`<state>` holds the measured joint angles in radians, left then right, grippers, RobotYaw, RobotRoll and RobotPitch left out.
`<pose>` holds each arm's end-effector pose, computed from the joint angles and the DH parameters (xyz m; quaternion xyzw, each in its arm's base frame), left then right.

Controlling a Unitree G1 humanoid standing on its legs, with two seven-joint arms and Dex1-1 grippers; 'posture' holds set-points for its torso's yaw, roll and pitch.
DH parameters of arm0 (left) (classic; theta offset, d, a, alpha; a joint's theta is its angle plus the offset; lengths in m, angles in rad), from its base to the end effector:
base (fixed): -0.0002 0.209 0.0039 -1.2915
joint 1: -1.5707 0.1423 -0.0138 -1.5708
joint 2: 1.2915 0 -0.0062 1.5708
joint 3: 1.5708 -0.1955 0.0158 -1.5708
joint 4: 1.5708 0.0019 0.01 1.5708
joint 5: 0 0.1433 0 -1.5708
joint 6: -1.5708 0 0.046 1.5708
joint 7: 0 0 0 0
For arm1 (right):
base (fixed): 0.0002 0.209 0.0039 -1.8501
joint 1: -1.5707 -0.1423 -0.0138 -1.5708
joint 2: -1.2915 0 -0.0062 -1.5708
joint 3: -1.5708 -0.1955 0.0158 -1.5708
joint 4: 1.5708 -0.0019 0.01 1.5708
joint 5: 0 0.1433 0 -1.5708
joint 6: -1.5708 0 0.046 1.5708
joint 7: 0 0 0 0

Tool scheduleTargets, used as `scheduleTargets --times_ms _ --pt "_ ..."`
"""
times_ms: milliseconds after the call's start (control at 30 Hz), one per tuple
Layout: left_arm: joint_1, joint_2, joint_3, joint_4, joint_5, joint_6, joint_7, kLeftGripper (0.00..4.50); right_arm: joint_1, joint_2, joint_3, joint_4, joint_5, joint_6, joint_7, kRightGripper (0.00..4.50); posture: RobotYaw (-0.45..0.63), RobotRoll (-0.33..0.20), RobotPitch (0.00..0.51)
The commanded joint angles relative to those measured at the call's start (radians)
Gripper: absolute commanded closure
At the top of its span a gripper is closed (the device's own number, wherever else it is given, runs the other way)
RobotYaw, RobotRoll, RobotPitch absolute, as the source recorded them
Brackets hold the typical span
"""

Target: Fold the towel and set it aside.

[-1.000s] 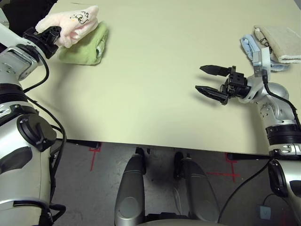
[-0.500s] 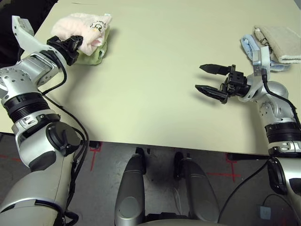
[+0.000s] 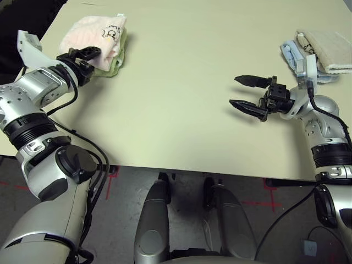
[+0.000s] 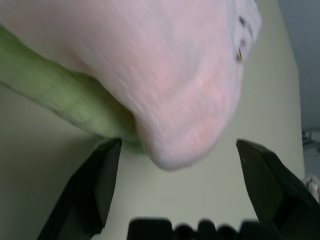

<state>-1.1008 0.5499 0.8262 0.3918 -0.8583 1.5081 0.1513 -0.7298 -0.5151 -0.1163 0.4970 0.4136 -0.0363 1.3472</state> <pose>0.2966 0.2934 0.2739 -0.3689 0.1672 -0.1250 0.9057 0.3303 -0.2576 0.1790 -0.1053 -0.1354 0.5612 0.8097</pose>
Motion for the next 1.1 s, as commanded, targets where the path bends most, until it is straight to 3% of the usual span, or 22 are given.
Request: scheduleTargets --times_ms 33,100,167,300,400,500,633,767,933,1100 --pt "0.026 0.112 -0.132 -0.052 -0.205 0.106 -0.07 0.02 0.003 -0.005 0.01 0.014 -0.007 -0.015 0.012 0.0 0.09 0.0 0.31" --pt "0.073 0.203 -0.27 -0.107 -0.302 0.106 -0.157 0.02 -0.001 -0.001 0.012 0.021 -0.008 -0.018 0.012 0.0 0.11 0.0 0.313" --pt "0.004 0.199 -0.255 -0.12 -0.316 0.104 -0.216 0.02 -0.006 0.004 0.014 0.032 -0.009 -0.024 0.013 0.0 0.11 0.0 0.315" --pt "0.043 0.264 -0.461 -0.197 -0.077 -0.264 -0.457 0.02 -0.013 0.017 0.017 0.038 -0.012 -0.027 0.009 0.0 0.11 0.0 0.313" --pt "0.089 0.29 -0.603 -0.096 0.157 -0.63 -0.625 0.02 -0.019 0.025 0.019 0.039 -0.01 -0.03 0.003 0.0 0.1 0.0 0.312" --pt "0.097 0.274 -0.658 0.062 0.311 -0.889 -0.691 0.02 -0.024 0.033 0.021 0.035 -0.01 -0.03 -0.009 0.0 0.09 0.0 0.312" --pt "0.103 0.226 -0.702 0.289 0.489 -1.237 -0.717 0.02 -0.022 0.039 0.019 0.016 -0.006 -0.022 -0.024 0.0 0.08 0.0 0.313" --pt "0.072 0.191 -0.697 0.477 0.58 -1.432 -0.707 0.02 -0.012 0.032 0.015 -0.002 -0.003 -0.015 -0.032 0.0 0.06 0.0 0.313" --pt "0.032 0.169 -0.672 0.578 0.621 -1.591 -0.73 0.02 -0.009 0.029 0.005 -0.012 0.003 -0.007 -0.057 0.0 0.05 0.0 0.316" --pt "-0.025 0.144 -0.633 0.535 0.592 -1.717 -0.816 0.02 -0.031 0.058 -0.035 -0.003 0.034 0.048 -0.172 0.0 0.05 0.0 0.315"
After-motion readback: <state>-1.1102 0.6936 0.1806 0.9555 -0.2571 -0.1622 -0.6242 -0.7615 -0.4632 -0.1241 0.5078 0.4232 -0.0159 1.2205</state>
